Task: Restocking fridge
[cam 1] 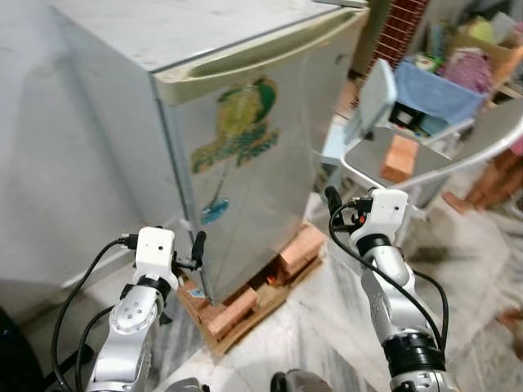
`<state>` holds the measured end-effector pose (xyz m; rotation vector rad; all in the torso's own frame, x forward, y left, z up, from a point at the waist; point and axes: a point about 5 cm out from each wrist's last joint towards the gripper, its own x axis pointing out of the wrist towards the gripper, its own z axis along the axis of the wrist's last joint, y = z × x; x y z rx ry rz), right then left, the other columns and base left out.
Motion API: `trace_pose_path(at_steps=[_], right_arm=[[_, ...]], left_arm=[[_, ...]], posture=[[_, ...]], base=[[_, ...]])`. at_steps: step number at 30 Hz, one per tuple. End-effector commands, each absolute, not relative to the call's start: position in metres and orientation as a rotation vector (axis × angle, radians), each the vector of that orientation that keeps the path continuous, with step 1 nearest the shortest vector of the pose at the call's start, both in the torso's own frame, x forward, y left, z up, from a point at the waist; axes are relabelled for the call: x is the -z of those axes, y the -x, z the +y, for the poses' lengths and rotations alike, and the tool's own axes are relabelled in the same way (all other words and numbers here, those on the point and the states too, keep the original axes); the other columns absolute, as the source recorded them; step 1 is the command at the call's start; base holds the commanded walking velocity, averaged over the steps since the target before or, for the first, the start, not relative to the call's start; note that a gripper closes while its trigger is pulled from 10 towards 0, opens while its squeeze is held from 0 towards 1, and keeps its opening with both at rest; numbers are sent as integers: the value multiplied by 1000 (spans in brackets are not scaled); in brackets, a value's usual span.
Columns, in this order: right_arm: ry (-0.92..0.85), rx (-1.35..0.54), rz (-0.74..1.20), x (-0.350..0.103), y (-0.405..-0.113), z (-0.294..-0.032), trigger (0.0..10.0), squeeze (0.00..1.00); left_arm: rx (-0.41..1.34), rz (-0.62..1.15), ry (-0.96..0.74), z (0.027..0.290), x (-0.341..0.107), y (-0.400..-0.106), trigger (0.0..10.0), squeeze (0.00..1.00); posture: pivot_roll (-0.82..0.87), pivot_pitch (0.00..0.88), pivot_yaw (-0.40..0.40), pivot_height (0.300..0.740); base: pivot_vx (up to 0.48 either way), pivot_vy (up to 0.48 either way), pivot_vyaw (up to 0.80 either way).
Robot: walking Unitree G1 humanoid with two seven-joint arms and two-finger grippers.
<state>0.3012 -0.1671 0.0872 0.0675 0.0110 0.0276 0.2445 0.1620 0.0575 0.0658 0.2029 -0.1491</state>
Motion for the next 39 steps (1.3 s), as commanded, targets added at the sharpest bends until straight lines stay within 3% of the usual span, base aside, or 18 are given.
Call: trace_pose_path(at_steps=[1,17,29,39], right_arm=[[-62,-33,9,-90,-304,-167,10000,0],[-63,-37,4,-89,-303,-165,10000,0],[-65,-32,10,-88,-303,-165,10000,0],[-55,-15,21,-87,-302,-167,10000,0]], left_arm=[[147,195,-67,163,-60,-245,10000,0],[151,198,-76,163,-61,-245,10000,0],[153,187,-74,163,-63,-244,10000,0],[181,181,-62,161,-64,-243,10000,0]], posture=[[108,17,-30,740],[108,19,-24,740],[116,21,-27,740],[113,21,-28,740]], base=[[0,0,-525],[0,-18,0],[0,433,0],[0,0,-359]])
